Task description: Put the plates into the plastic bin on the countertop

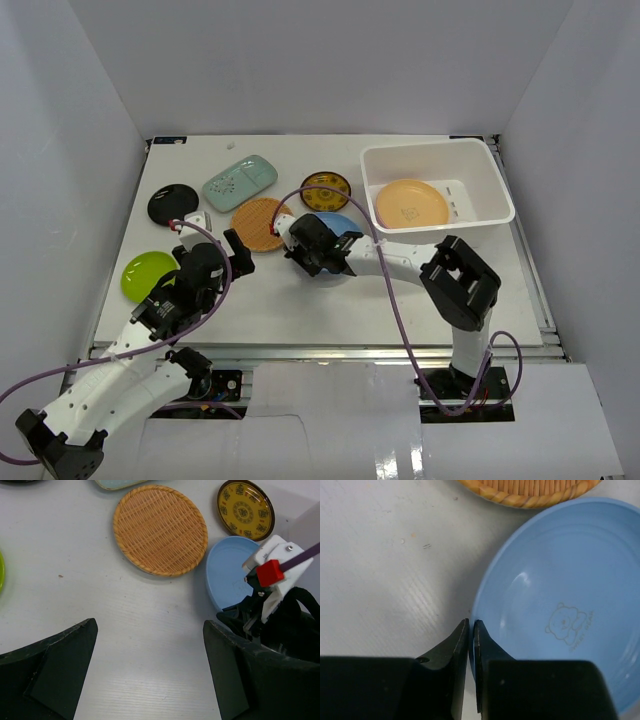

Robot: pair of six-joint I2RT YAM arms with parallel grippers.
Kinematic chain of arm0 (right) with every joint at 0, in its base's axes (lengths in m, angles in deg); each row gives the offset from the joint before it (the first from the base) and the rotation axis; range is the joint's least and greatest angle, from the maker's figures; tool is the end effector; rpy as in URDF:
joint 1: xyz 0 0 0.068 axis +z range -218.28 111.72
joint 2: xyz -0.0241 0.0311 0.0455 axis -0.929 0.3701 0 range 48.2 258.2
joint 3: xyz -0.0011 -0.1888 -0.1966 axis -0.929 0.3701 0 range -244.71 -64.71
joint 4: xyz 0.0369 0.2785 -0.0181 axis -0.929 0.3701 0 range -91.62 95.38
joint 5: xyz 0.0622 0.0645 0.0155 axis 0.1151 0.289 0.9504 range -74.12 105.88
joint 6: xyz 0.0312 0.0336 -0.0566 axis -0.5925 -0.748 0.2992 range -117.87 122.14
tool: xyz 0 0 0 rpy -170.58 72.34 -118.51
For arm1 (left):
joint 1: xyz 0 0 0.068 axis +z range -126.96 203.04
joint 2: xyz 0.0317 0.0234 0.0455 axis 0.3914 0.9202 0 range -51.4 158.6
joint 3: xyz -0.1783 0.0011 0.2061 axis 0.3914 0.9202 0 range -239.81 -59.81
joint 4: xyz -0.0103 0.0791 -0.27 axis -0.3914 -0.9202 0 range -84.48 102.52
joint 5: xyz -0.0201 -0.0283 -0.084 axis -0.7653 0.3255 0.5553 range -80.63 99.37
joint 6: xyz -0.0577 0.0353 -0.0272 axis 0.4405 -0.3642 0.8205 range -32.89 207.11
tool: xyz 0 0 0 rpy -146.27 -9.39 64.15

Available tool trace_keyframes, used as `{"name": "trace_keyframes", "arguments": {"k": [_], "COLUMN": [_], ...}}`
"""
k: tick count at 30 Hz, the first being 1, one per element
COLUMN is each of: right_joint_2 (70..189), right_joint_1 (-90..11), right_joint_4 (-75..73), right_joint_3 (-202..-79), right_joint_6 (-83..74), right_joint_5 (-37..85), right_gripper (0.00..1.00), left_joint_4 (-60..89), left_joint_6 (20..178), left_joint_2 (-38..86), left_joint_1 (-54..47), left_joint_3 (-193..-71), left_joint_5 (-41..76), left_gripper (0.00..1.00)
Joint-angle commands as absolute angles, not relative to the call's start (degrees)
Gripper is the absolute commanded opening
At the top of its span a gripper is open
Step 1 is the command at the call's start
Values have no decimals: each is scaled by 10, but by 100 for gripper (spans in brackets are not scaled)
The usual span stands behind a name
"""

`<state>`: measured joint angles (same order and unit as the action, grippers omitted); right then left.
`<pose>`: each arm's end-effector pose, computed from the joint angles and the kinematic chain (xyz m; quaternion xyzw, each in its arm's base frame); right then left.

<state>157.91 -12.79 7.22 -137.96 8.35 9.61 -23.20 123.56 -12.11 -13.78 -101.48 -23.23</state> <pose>0.2623 0.3697 0.1565 -0.4557 0.8035 0.1123 0.3662 0.1668 -0.0841 0.2827 -0.1304 0.8453 -0.0736 0.5129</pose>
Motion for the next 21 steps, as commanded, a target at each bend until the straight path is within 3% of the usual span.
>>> {"name": "trace_keyframes", "arguments": {"k": [1,6,14,21], "right_joint_2": [1511,1430,1223,1184], "right_joint_1": [-83,-47,-41,-77], "right_joint_4": [93,166,137,153], "right_joint_3": [-1370,-1372,-1374,-1458], "right_joint_6": [64,16,8,115], "right_joint_5": [54,30,106,-109], "right_gripper": [9,8,8,8], "left_joint_4": [-223,-204,-181,-112], "left_joint_6": [1231,1227,1281,1316], "left_joint_2": [-131,-131,-119,-109], "left_joint_1": [-135,-134,-133,-133], "left_joint_3": [-1013,-1011,-1017,-990], "left_joint_5": [-239,-226,-231,-234], "left_gripper": [97,97,97,96]}}
